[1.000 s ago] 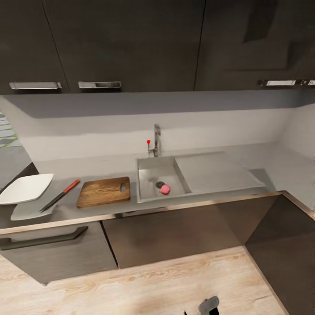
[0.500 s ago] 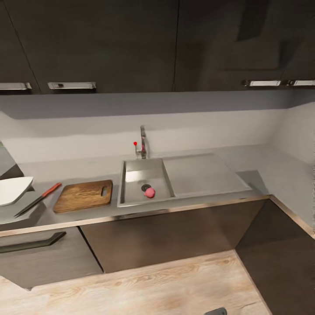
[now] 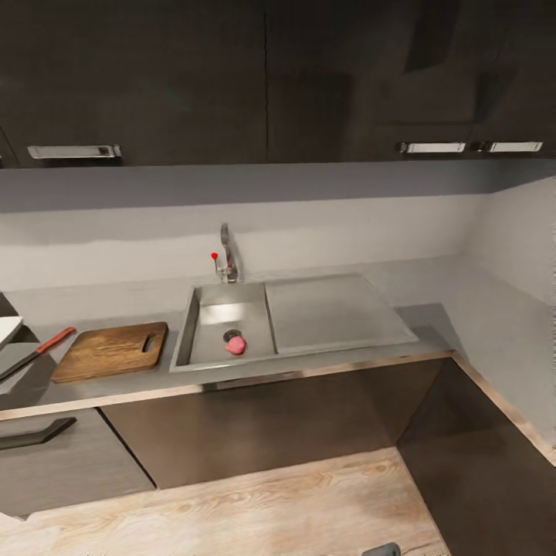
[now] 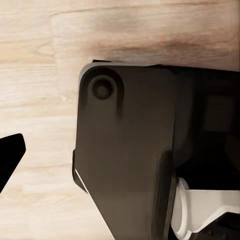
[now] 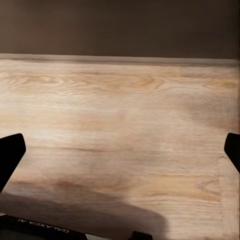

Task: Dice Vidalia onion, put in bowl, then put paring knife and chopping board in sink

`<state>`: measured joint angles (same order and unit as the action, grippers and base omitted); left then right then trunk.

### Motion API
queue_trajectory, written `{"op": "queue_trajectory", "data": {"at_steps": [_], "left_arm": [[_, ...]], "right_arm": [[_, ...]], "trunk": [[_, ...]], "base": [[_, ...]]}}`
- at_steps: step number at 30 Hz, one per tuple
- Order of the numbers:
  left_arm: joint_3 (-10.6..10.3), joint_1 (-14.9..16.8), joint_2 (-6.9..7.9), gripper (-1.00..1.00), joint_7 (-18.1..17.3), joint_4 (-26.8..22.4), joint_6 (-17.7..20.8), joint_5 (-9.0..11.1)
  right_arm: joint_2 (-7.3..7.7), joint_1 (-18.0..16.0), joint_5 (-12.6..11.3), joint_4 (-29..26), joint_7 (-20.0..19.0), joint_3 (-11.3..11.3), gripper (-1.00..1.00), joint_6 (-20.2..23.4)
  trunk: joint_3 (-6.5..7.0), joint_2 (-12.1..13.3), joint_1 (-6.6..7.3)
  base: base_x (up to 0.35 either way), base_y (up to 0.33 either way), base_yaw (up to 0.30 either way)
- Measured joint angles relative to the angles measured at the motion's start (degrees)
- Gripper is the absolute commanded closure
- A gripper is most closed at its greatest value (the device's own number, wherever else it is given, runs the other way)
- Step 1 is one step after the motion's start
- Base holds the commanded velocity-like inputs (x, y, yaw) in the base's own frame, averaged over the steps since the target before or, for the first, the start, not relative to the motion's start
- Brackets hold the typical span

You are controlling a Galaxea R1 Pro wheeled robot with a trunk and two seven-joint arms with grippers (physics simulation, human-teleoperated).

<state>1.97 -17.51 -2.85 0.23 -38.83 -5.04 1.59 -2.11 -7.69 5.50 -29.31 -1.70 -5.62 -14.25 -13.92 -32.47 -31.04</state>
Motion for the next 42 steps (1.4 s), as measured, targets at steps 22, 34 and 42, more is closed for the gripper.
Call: {"op": "queue_trajectory", "data": {"at_steps": [22,34,42], "left_arm": [[0.02,-0.02,-0.01,-1.0,-0.07,-0.02,0.01,0.0],[0.01,0.0,0.0,-1.0,-0.07,-0.01,-0.07,-0.02],[0.03,0.02,-0.03,-1.0,-0.07,-0.01,-0.07,0.0]], "right_arm": [[-0.15,0.0,0.08,0.01,0.52,0.14,-1.0,0.16],[-0.07,0.0,0.08,0.01,0.52,0.23,-1.0,0.16],[-0.04,0.0,0.08,0.01,0.53,0.21,-1.0,0.13]], "trunk": [[0.0,0.0,0.01],[0.0,0.0,-0.02],[0.0,0.0,0.01]], "base": [[-0.028,-0.043,0.107],[-0.137,-0.052,0.02],[-0.033,-0.015,0.0]]}}
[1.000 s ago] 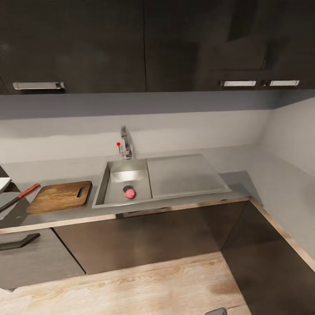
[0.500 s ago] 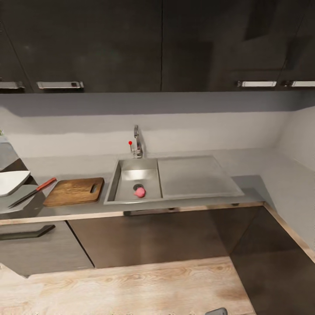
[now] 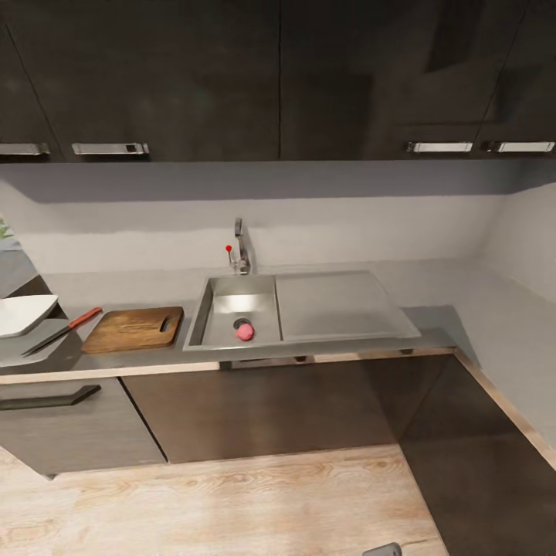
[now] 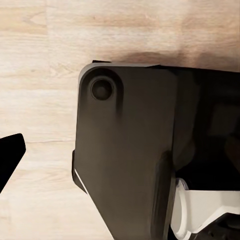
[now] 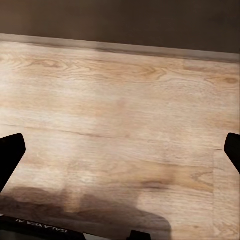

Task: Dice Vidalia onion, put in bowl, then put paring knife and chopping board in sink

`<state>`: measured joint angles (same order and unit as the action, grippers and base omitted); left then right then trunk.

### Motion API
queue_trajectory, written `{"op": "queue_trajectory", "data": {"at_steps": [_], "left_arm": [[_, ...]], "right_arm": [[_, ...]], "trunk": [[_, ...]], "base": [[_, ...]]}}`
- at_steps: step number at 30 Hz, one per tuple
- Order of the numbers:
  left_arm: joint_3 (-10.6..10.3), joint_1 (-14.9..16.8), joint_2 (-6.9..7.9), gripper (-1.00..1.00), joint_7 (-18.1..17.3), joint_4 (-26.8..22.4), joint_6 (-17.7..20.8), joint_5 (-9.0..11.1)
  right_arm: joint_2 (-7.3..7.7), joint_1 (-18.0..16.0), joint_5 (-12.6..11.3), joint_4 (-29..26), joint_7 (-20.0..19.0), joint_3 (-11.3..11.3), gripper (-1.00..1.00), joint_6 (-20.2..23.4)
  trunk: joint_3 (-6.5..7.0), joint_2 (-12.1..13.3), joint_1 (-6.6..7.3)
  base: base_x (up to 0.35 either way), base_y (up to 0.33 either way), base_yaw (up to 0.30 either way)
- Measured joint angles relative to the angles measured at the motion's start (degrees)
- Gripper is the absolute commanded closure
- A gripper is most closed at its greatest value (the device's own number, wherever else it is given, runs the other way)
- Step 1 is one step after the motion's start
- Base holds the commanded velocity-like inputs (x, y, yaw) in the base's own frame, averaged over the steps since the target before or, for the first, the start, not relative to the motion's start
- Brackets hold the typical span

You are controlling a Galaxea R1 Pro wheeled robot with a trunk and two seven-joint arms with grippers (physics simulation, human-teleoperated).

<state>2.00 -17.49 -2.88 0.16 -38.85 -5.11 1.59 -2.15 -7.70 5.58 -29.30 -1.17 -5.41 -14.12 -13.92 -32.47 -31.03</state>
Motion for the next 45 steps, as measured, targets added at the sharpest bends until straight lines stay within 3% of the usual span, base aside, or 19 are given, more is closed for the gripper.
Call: {"op": "queue_trajectory", "data": {"at_steps": [4,7,8,12,15,17,25,36,39,41,45], "left_arm": [[0.01,-0.03,-0.01,-1.0,0.05,-1.76,0.05,-0.06],[-0.03,-0.05,0.24,-1.0,0.1,-7.14,0.52,-0.07],[-0.11,-0.06,0.66,-1.0,0.09,-11.65,1.57,-0.04],[-0.2,-0.12,1.1,-1.0,0.08,-22.9,8.64,-0.01],[-0.1,-0.15,1.54,-1.0,0.08,-33.56,18.83,-0.06],[0.13,-0.15,1.95,-1.0,0.08,-39.07,23.22,-0.08],[0.45,0.05,3.03,-1.0,0.08,-48.37,27.73,-0.17],[0.24,12.81,3.18,-1.0,0.01,-49.89,39.43,-0.2],[0.04,17.42,3.11,-1.0,0.0,-49.89,41.81,-0.16],[-0.27,22.36,3.02,-1.0,-0.06,-49.87,46.21,-0.12],[-0.6,27.97,2.82,-1.0,-0.14,-49.86,50.58,-0.08]], "right_arm": [[0.05,0.0,0.0,0.0,0.0,0.0,-1.0,-0.03],[0.06,0.0,0.0,0.0,0.0,0.0,-1.0,-0.04],[0.06,0.0,0.0,0.0,0.02,0.0,-1.0,-0.05],[0.06,0.0,0.0,0.0,0.02,0.0,-1.0,-0.05],[0.06,0.0,0.0,0.0,0.07,0.0,-1.0,-0.05],[0.06,0.0,0.0,0.0,0.08,0.0,-1.0,-0.05],[0.06,-0.01,0.0,0.06,0.17,-0.02,-1.0,-0.08],[0.06,0.0,0.0,0.52,0.18,0.04,-1.0,-0.22],[0.06,0.0,0.0,0.53,0.18,0.03,-1.0,-0.23],[0.06,-0.01,0.0,0.65,0.19,0.0,-1.0,-0.23],[0.06,-0.01,0.0,1.13,0.24,0.01,-1.0,-0.23]], "trunk": [[0.0,0.0,0.0],[0.0,0.0,0.0],[0.01,0.0,0.0],[0.01,0.0,0.0],[0.01,0.0,0.0],[0.01,0.0,0.0],[0.0,0.0,0.0],[0.0,0.0,0.0],[0.01,0.0,0.0],[0.02,0.01,-0.01],[0.02,0.01,0.0]], "base": [[-0.001,-0.001,0.0],[0.0,0.0,0.0],[0.0,0.0,0.0],[0.0,0.0,0.0],[0.0,0.0,0.0],[0.0,0.0,0.0],[0.0,0.0,0.0],[0.0,0.0,0.0],[0.0,0.0,0.0],[0.0,0.0,0.0],[0.0,0.0,0.0]]}}
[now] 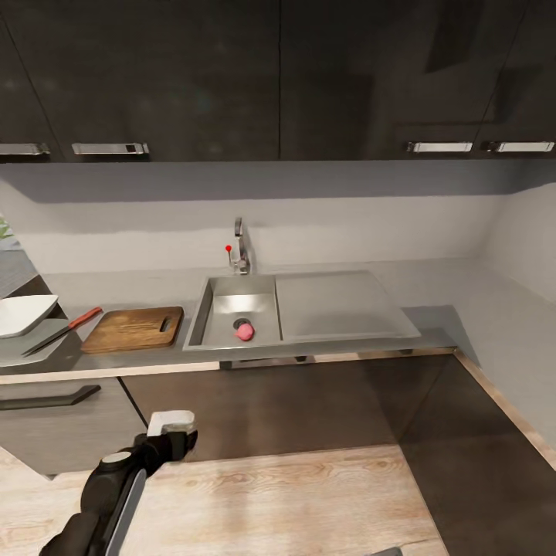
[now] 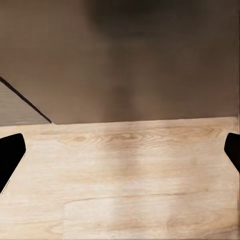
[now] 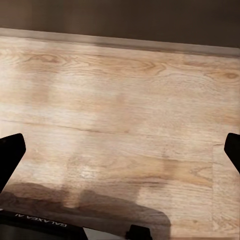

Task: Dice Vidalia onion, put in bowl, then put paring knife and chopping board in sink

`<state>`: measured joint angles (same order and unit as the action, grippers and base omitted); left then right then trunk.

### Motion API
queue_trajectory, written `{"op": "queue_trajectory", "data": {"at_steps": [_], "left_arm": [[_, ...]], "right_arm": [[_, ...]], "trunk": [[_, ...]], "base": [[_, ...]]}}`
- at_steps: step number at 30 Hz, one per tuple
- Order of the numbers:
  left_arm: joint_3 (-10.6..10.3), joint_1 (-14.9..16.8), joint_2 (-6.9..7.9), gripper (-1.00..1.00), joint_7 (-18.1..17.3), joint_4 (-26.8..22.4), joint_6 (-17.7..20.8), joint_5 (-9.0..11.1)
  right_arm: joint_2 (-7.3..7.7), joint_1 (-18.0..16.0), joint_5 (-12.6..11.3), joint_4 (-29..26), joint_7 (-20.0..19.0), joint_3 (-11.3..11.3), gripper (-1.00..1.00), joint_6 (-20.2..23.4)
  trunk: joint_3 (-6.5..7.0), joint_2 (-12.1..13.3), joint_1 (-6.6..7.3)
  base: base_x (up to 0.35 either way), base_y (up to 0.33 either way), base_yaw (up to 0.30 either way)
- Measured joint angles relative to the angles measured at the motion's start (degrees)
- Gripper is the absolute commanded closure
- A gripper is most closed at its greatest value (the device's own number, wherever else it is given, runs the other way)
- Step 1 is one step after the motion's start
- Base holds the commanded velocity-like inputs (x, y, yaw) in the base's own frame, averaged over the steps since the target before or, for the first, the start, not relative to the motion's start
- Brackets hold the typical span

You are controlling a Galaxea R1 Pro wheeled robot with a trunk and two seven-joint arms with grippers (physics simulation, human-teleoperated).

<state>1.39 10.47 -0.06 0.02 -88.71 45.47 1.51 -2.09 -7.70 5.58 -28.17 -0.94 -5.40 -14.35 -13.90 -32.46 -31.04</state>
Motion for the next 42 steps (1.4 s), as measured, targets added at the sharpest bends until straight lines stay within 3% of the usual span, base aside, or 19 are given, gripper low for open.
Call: {"op": "queue_trajectory", "data": {"at_steps": [5,6,9,19,23,29,32,36,42], "left_arm": [[-0.8,6.28,-0.72,-1.0,-0.02,0.0,2.8,0.03],[-1.15,10.71,-1.28,-1.0,-0.02,0.0,6.72,0.09],[-1.22,14.69,-2.47,-1.0,0.01,-0.01,8.73,0.08],[-1.44,23.5,-4.7,-1.0,0.13,1.34,11.48,0.16],[-3.64,29.54,-5.68,-1.0,0.3,6.74,11.56,0.1],[-4.33,37.77,-6.16,-1.0,0.37,18.44,11.51,-0.02],[-4.37,40.44,-6.24,-1.0,0.38,23.83,11.46,-0.11],[-4.29,41.69,-6.13,-1.0,0.38,27.85,11.36,-0.26],[-4.31,42.09,-4.14,-1.0,0.32,30.33,11.45,-0.29]], "right_arm": [[0.0,0.0,0.0,0.17,-0.03,0.04,-1.0,0.0],[0.0,0.0,0.0,0.2,-0.04,0.04,-1.0,0.0],[0.0,0.0,0.0,0.2,-0.05,0.02,-1.0,0.0],[0.0,0.0,0.0,0.21,-0.05,-0.01,-1.0,0.0],[0.0,0.0,0.0,0.25,-0.06,-0.02,-1.0,0.0],[-0.08,0.01,0.0,0.27,-0.07,-0.02,-1.0,0.0],[-0.08,0.01,0.0,0.3,-0.07,-0.02,-1.0,0.01],[-0.09,0.01,0.0,0.35,-0.07,-0.02,-1.0,0.0],[-0.09,0.0,0.0,0.38,-0.07,-0.03,-1.0,0.0]], "trunk": [[0.0,0.0,0.0],[0.0,0.0,0.0],[0.0,0.0,0.0],[0.0,0.0,0.0],[0.0,0.0,0.0],[0.0,0.0,0.0],[0.0,0.0,0.0],[0.0,0.0,0.0],[0.0,0.0,0.0]], "base": [[0.0,0.0,0.0],[0.0,0.0,0.0],[0.0,0.0,0.0],[0.0,0.0,0.0],[0.0,0.0,-0.004],[0.0,0.0,-0.136],[0.0,0.0,-0.23],[0.0,0.0,-0.185],[0.0,0.0,-0.035]]}}
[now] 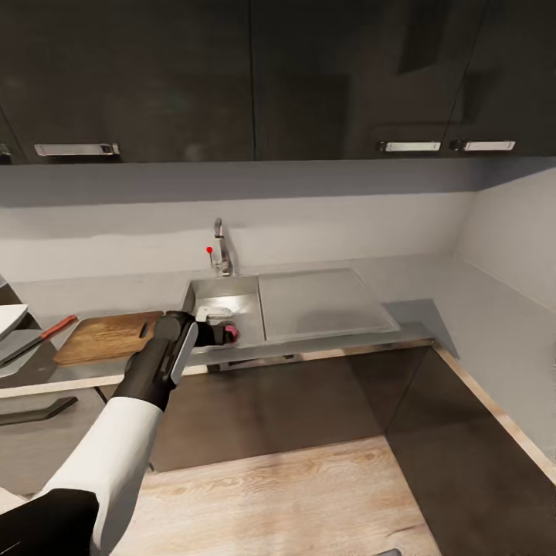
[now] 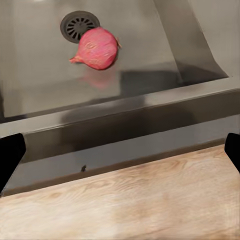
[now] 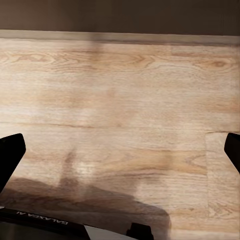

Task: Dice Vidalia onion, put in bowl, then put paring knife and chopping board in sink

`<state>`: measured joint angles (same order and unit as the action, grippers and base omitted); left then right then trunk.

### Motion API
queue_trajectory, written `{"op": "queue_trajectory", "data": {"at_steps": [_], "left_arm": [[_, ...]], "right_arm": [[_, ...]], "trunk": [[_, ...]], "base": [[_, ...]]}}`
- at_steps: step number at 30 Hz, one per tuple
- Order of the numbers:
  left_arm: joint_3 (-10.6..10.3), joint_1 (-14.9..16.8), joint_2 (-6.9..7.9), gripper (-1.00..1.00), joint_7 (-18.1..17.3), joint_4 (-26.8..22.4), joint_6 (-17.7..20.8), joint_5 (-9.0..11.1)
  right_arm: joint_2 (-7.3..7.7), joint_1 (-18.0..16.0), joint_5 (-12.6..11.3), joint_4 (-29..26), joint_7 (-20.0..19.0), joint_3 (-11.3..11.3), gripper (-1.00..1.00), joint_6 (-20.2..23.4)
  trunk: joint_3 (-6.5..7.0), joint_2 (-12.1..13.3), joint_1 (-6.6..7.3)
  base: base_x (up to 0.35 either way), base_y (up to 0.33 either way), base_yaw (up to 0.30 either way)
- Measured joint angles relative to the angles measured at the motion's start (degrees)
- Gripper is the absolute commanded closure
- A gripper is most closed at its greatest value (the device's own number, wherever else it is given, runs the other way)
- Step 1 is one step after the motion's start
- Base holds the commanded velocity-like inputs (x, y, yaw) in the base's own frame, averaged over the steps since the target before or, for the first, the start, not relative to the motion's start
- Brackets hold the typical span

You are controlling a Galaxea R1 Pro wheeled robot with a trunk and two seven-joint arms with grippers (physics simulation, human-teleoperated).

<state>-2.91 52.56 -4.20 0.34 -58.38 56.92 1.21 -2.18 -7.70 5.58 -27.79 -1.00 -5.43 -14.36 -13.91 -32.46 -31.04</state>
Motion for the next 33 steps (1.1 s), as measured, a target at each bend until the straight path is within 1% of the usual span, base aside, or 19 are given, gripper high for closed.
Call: {"op": "queue_trajectory", "data": {"at_steps": [5,7,10,19,24,28,33], "left_arm": [[-0.12,-0.1,0.79,-1.0,-0.01,-0.08,0.12,0.01],[-0.14,-0.22,1.67,-1.0,-0.02,0.21,0.14,-0.03],[-0.14,-0.29,2.27,-1.0,-0.02,0.79,0.14,0.1],[-0.14,-0.31,2.32,-1.0,-0.02,2.46,0.06,0.02],[-0.27,-0.32,2.12,-1.0,-0.02,2.65,0.05,0.07],[-0.32,-0.32,2.03,-1.0,-0.02,3.2,0.03,0.08],[-0.32,-0.32,1.94,-1.0,-0.02,4.32,0.03,0.15]], "right_arm": [[0.0,0.0,0.0,0.0,0.0,0.0,-1.0,0.0],[0.0,0.0,0.0,0.0,0.0,0.0,-1.0,0.0],[0.0,0.0,0.0,0.0,0.01,-0.02,-1.0,0.0],[0.0,0.0,0.0,-0.01,0.0,0.0,-1.0,0.0],[-0.02,0.0,0.0,-0.01,-0.01,0.02,-1.0,0.0],[-0.01,0.01,0.0,-0.02,-0.01,0.03,-1.0,0.0],[0.0,0.0,0.0,-0.05,0.0,0.01,-1.0,0.0]], "trunk": [[0.0,0.0,0.0],[0.0,0.0,0.0],[0.0,-0.02,0.03],[0.0,-0.01,0.03],[0.0,-0.01,0.03],[0.0,0.0,0.02],[0.0,0.0,0.0]], "base": [[0.0,0.0,-0.004],[0.016,0.002,-0.001],[0.185,0.09,0.0],[0.327,0.022,0.0],[0.309,-0.13,0.0],[0.199,-0.23,0.0],[0.056,-0.134,0.003]]}}
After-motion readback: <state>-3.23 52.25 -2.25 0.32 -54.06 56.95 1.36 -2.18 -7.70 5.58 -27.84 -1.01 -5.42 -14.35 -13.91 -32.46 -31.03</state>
